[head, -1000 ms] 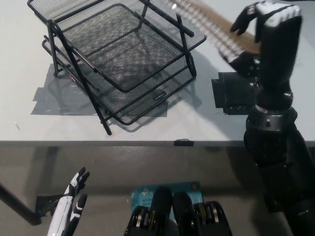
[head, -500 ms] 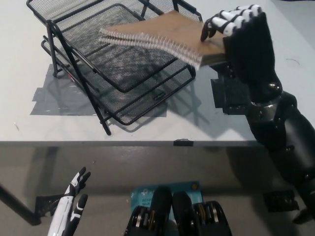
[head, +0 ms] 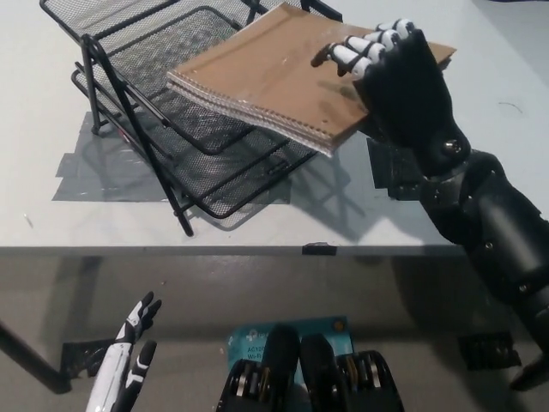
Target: A person hands a notebook to the robot and the robot grabs it with its right hand and places it in the file tray kept in the centre of the desk infront of it.
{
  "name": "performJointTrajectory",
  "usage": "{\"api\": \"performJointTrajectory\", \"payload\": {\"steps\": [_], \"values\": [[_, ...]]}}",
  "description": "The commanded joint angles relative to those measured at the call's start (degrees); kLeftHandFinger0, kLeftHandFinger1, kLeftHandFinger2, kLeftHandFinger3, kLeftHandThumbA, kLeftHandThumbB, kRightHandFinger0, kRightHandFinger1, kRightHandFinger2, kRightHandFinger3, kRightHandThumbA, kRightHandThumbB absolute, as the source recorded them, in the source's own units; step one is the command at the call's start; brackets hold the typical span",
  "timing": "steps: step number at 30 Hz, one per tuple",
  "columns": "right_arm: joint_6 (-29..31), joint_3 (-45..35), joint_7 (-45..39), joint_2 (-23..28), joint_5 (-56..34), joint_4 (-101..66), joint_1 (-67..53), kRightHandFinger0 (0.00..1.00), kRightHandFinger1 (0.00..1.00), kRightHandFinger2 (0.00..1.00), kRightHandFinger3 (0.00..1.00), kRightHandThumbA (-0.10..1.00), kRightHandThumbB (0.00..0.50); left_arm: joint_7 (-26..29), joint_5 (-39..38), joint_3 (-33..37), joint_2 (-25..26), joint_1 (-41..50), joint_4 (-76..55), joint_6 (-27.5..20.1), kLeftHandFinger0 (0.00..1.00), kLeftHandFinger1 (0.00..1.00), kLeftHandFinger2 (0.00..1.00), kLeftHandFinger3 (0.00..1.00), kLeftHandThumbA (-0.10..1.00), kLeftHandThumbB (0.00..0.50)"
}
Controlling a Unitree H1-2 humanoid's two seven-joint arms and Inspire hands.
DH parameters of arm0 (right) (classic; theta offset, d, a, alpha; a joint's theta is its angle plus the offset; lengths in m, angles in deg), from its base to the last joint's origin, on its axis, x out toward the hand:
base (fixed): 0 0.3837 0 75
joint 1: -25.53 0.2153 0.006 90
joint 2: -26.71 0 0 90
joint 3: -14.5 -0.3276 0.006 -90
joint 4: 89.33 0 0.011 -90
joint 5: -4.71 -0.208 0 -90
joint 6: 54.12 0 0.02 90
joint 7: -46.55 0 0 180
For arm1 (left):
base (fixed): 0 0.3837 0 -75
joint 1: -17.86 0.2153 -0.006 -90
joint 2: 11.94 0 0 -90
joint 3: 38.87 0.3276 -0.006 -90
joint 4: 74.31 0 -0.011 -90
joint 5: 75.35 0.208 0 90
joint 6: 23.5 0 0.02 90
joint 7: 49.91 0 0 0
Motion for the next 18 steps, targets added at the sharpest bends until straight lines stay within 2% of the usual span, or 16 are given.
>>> {"api": "performJointTrajectory", "payload": {"steps": [1, 3, 5, 11, 16, 18], "values": [[1.0, 0.3, 4.1, -0.4, 1.0, -0.8, 6.1, 0.00, 0.00, 0.20, 0.45, 0.87, 0.000, 0.5, 0.8, 0.4, 1.0, 0.3, -0.7, -2.2, 1.00, 0.97, 0.94, 1.00, 1.00, 0.293], [0.9, 0.4, 4.9, -1.1, 0.9, -0.2, 7.0, 0.00, 0.00, 0.13, 0.40, 0.88, 0.000, 0.2, 0.7, 0.3, 1.0, 0.3, -0.8, -2.1, 1.00, 0.97, 0.94, 1.00, 1.00, 0.293], [-0.2, 0.2, 4.8, -1.8, 1.0, -0.4, 7.6, 0.00, 0.00, 0.13, 0.38, 0.91, 0.000, 0.1, 0.3, 0.4, 1.0, 0.1, -0.7, -2.2, 1.00, 0.96, 0.93, 1.00, 1.00, 0.287], [-1.6, -0.6, 4.1, -3.6, 0.4, -1.1, 9.2, 0.00, 0.00, 0.18, 0.43, 0.95, 0.000, 0.4, -0.1, 0.9, 1.4, 0.0, -0.8, -2.2, 0.99, 0.95, 0.92, 1.00, 1.00, 0.271], [-3.0, -1.2, 4.4, -4.8, 0.6, -1.0, 10.3, 0.00, 0.00, 0.19, 0.39, 1.00, 0.000, 0.6, -0.2, 1.1, 1.5, -0.1, -0.8, -2.2, 0.97, 0.94, 0.92, 1.00, 1.00, 0.268], [-4.1, -1.1, 4.6, -5.2, 1.2, -0.4, 10.6, 0.00, 0.00, 0.20, 0.33, 0.98, 0.000, 0.7, 0.0, 1.2, 1.7, -0.1, -0.8, -2.2, 0.98, 0.94, 0.91, 1.00, 1.00, 0.261]]}}
